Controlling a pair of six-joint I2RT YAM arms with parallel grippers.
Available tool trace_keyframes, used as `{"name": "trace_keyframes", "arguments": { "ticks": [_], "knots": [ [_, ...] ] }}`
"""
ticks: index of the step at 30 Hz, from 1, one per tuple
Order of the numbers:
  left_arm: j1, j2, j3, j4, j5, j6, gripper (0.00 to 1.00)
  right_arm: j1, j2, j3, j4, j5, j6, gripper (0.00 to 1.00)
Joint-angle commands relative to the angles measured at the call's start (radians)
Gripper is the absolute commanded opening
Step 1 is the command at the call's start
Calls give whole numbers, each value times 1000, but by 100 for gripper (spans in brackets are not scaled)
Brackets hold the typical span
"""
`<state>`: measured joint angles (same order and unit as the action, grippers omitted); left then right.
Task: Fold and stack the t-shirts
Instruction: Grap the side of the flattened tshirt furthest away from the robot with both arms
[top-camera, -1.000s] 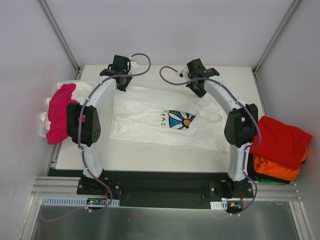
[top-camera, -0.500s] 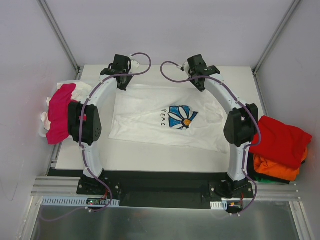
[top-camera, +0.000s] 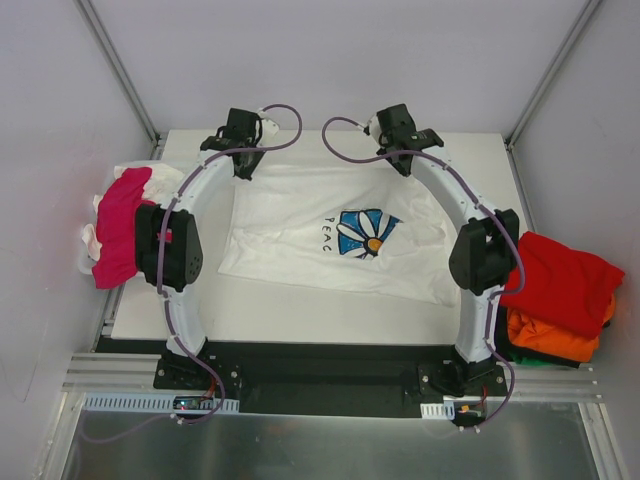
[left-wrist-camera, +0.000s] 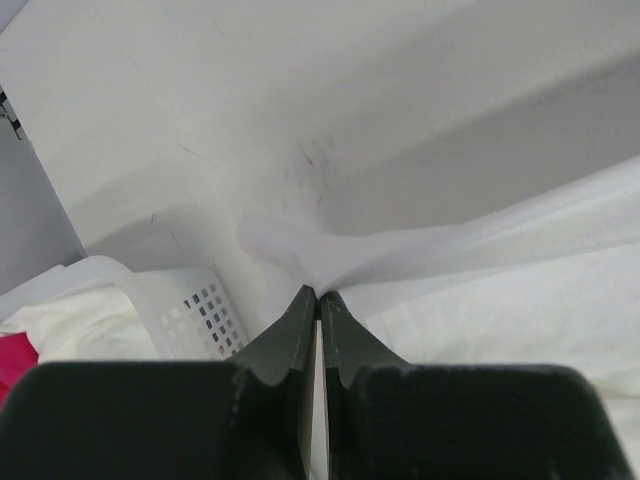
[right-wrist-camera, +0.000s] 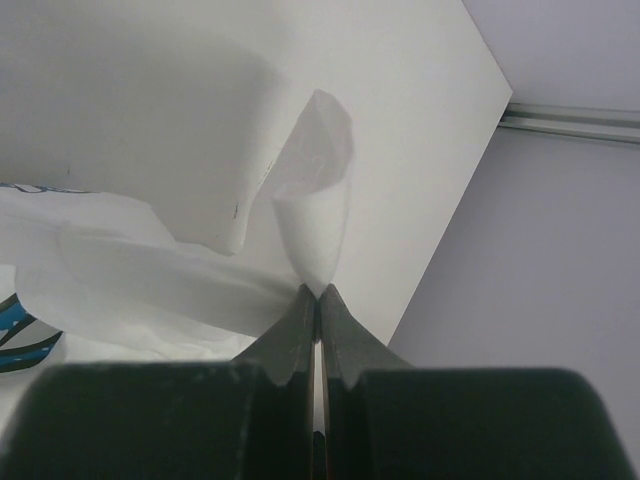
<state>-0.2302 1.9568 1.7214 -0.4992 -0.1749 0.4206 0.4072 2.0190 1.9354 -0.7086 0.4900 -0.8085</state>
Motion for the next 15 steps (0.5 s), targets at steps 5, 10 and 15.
{"name": "trace_keyframes", "arguments": {
  "ticks": [5, 10, 15],
  "knots": [
    [15, -157, -42, -12, -101, 37, 0, -16, -146, -33, -60, 137, -6, 1],
    [15, -229, -111, -12, -115, 49, 0, 5, -227, -116, -60, 177, -4, 1],
    [17, -321, -193, -12, -124, 61, 0, 15, -261, -141, -71, 212, -8, 1]
  ]
}}
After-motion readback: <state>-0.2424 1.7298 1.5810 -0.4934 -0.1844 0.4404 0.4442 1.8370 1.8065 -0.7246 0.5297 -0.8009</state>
